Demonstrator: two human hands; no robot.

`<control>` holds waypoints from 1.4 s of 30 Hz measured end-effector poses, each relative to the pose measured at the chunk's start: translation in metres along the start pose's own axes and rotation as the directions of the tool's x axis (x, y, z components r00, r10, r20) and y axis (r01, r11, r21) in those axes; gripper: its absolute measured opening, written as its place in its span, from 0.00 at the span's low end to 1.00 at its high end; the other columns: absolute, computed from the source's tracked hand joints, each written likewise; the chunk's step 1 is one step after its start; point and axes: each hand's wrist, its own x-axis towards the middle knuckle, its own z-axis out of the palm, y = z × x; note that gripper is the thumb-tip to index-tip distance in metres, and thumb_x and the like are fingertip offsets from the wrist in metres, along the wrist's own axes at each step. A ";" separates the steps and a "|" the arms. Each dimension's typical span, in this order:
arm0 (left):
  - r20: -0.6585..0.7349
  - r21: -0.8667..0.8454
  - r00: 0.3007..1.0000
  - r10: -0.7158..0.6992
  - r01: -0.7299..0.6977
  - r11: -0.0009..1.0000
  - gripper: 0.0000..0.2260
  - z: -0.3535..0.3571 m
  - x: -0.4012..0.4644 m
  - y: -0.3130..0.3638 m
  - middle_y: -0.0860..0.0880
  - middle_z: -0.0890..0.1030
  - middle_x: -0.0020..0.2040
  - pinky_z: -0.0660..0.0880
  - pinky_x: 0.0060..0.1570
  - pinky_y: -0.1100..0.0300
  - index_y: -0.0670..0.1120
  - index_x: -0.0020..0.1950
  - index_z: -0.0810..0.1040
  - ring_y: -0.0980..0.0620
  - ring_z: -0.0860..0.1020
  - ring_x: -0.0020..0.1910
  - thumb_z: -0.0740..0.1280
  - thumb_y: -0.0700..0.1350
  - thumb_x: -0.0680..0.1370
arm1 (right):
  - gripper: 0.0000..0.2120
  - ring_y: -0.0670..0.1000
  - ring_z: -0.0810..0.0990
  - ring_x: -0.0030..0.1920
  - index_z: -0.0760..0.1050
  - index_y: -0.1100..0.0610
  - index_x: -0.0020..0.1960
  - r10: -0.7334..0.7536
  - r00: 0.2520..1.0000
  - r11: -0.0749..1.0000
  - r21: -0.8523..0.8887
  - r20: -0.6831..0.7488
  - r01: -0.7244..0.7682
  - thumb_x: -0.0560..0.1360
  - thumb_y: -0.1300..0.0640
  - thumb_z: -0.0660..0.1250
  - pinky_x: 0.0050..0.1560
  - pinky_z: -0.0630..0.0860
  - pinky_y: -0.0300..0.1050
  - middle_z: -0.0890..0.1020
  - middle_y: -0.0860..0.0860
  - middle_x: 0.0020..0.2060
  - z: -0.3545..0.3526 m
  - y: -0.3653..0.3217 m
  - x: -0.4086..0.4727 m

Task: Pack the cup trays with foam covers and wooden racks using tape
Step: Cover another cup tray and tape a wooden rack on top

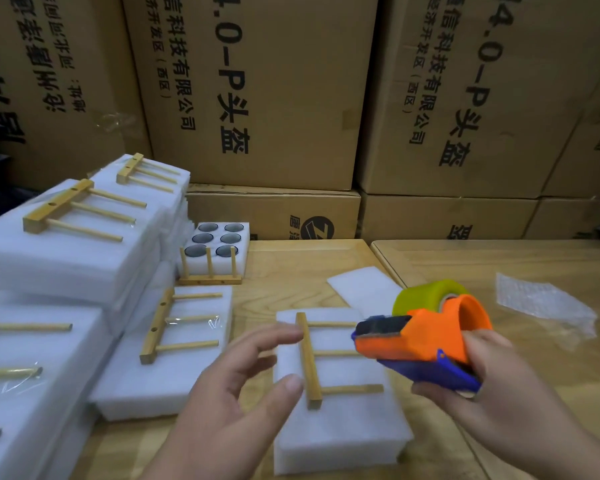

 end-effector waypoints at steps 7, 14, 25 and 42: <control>0.163 0.327 0.978 0.133 -0.180 0.928 0.15 -0.002 0.030 0.044 0.70 0.74 0.65 0.68 0.61 0.73 0.68 0.63 0.77 0.68 0.70 0.68 0.69 0.60 0.77 | 0.35 0.44 0.75 0.46 0.75 0.51 0.37 -0.114 0.993 0.993 0.029 0.021 0.114 0.63 0.18 0.59 0.41 0.78 0.51 0.75 0.38 0.32 0.000 -0.035 0.004; 0.318 0.295 0.948 0.023 -0.122 0.948 0.09 -0.010 0.040 0.045 0.68 0.80 0.57 0.71 0.56 0.70 0.69 0.57 0.81 0.68 0.76 0.61 0.69 0.59 0.77 | 0.29 0.35 0.72 0.51 0.72 0.42 0.37 -0.113 0.985 0.993 -0.001 0.134 0.114 0.61 0.16 0.59 0.42 0.71 0.38 0.75 0.30 0.38 -0.009 -0.048 0.003; 0.284 0.067 0.933 -0.221 0.211 0.975 0.10 -0.020 0.060 0.034 0.53 0.87 0.47 0.75 0.59 0.54 0.60 0.50 0.86 0.59 0.84 0.52 0.76 0.59 0.70 | 0.28 0.42 0.82 0.49 0.76 0.37 0.54 -0.084 0.869 0.992 0.125 0.487 0.026 0.59 0.26 0.76 0.46 0.80 0.45 0.82 0.38 0.48 -0.031 -0.062 0.023; 0.032 -0.198 0.905 -0.424 0.421 0.885 0.07 -0.015 0.074 0.031 0.42 0.86 0.40 0.79 0.36 0.62 0.49 0.38 0.86 0.51 0.83 0.36 0.74 0.46 0.76 | 0.30 0.46 0.68 0.26 0.69 0.58 0.31 -0.015 0.999 0.944 0.331 0.032 0.003 0.68 0.30 0.54 0.31 0.64 0.46 0.71 0.49 0.25 -0.001 -0.074 0.060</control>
